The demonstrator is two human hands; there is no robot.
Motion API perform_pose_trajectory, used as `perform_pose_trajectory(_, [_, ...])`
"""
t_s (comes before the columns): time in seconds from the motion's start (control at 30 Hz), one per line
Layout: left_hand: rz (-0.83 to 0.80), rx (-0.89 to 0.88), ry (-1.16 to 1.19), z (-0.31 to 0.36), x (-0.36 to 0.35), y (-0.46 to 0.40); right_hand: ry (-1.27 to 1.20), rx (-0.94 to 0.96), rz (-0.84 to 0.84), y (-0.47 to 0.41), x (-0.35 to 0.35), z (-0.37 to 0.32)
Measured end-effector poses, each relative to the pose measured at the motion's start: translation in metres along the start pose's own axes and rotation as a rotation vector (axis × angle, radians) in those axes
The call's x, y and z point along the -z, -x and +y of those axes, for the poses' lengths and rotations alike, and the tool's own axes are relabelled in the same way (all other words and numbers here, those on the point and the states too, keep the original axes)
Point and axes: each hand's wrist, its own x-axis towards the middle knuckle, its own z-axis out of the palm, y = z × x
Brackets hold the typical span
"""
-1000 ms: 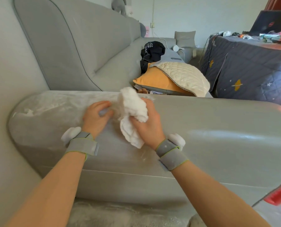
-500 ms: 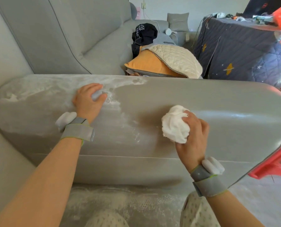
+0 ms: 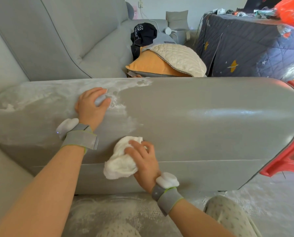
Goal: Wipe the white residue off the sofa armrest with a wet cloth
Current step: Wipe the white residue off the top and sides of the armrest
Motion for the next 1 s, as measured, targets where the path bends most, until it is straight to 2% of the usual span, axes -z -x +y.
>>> perform_pose_trajectory(0.17, [0.017,-0.003,0.000,-0.002,-0.002,-0.001,-0.031,0.005,0.172,0.003,0.055,0.008])
perform_pose_trajectory(0.33, [0.013,-0.006,-0.016,-0.003,-0.002,-0.001,0.109,-0.205,0.465,0.007,0.094,0.043])
perform_pose_trajectory(0.43, [0.011,-0.007,-0.011,-0.004,-0.002,-0.001,0.141,-0.346,0.541,0.006,0.085,0.053])
perform_pose_trajectory(0.57, [0.015,-0.017,-0.018,-0.003,-0.003,-0.001,0.159,-0.378,0.502,0.007,0.046,0.039])
perform_pose_trajectory(0.73, [0.024,-0.009,-0.008,-0.004,-0.003,-0.002,0.062,-0.168,0.101,0.024,-0.005,0.014])
perform_pose_trajectory(0.8, [0.019,-0.004,-0.002,-0.004,-0.002,-0.002,0.015,-0.120,0.009,0.026,-0.010,0.013])
perform_pose_trajectory(0.9, [0.019,-0.001,0.008,-0.003,-0.002,-0.001,-0.051,-0.096,0.011,0.026,0.006,0.013])
perform_pose_trajectory(1.0, [0.020,-0.008,0.002,-0.003,-0.002,-0.002,-0.048,-0.077,0.147,0.019,0.038,0.010])
